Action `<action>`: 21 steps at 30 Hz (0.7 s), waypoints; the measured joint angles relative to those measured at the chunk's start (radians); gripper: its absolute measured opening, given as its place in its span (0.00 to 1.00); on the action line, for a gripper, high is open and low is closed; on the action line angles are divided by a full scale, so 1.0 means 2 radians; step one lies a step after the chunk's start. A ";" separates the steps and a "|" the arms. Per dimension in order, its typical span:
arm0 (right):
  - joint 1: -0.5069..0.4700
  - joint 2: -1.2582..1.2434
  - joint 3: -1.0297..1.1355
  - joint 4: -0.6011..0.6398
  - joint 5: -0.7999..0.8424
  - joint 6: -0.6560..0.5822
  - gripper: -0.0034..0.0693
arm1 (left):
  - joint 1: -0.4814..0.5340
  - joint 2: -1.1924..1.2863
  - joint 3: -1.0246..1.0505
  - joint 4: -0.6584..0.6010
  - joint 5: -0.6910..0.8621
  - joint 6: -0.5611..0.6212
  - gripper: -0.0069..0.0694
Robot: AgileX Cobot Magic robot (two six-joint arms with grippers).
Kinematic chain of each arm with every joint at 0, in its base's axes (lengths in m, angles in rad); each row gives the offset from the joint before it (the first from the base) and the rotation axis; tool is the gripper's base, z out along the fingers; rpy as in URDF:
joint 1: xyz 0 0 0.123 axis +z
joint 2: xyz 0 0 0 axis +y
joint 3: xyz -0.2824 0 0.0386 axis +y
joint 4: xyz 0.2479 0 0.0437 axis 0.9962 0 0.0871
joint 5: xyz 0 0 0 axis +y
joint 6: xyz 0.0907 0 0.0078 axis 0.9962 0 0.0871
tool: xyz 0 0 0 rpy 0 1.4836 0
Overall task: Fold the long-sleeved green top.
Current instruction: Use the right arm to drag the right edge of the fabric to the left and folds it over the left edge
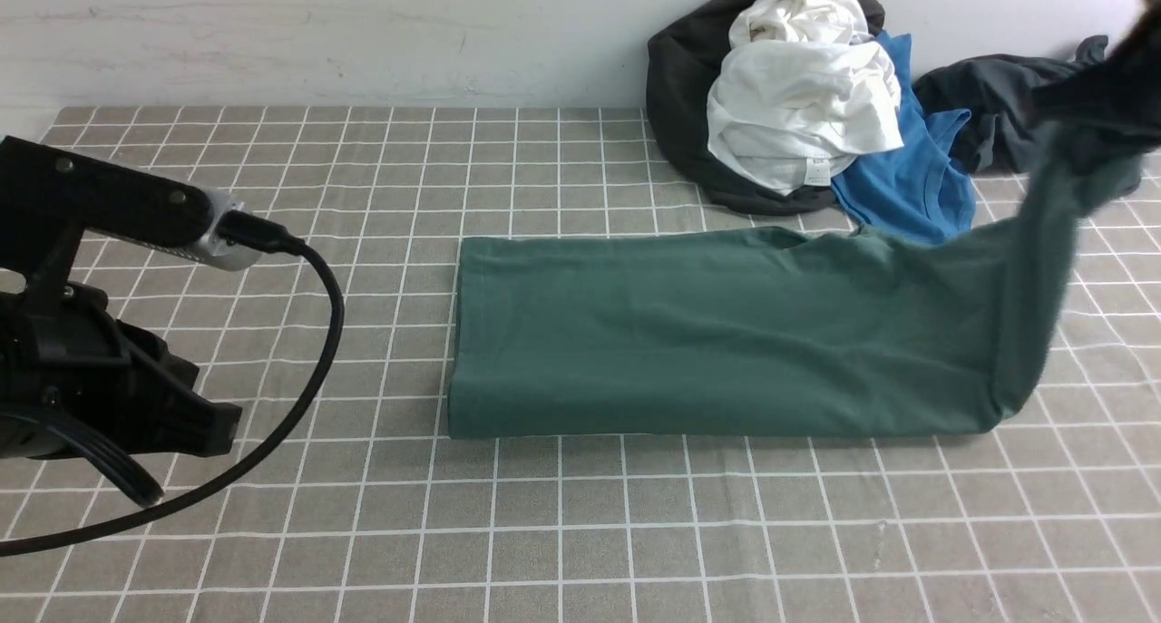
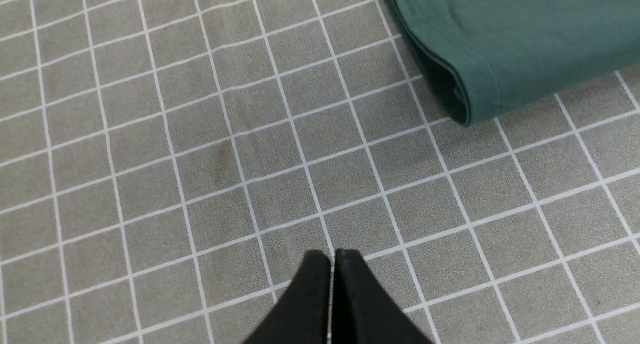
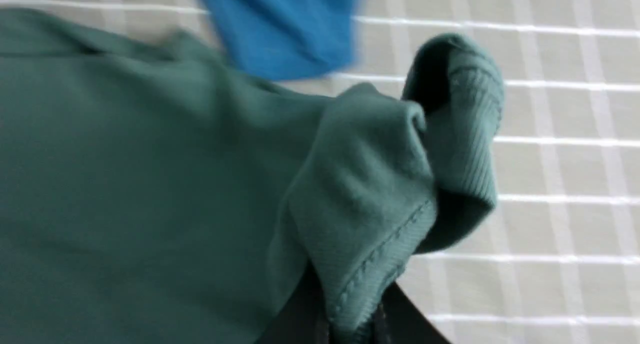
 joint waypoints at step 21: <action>0.241 0.142 -0.036 0.283 -0.236 -0.149 0.45 | 0.000 0.000 0.000 -0.001 0.000 0.000 0.08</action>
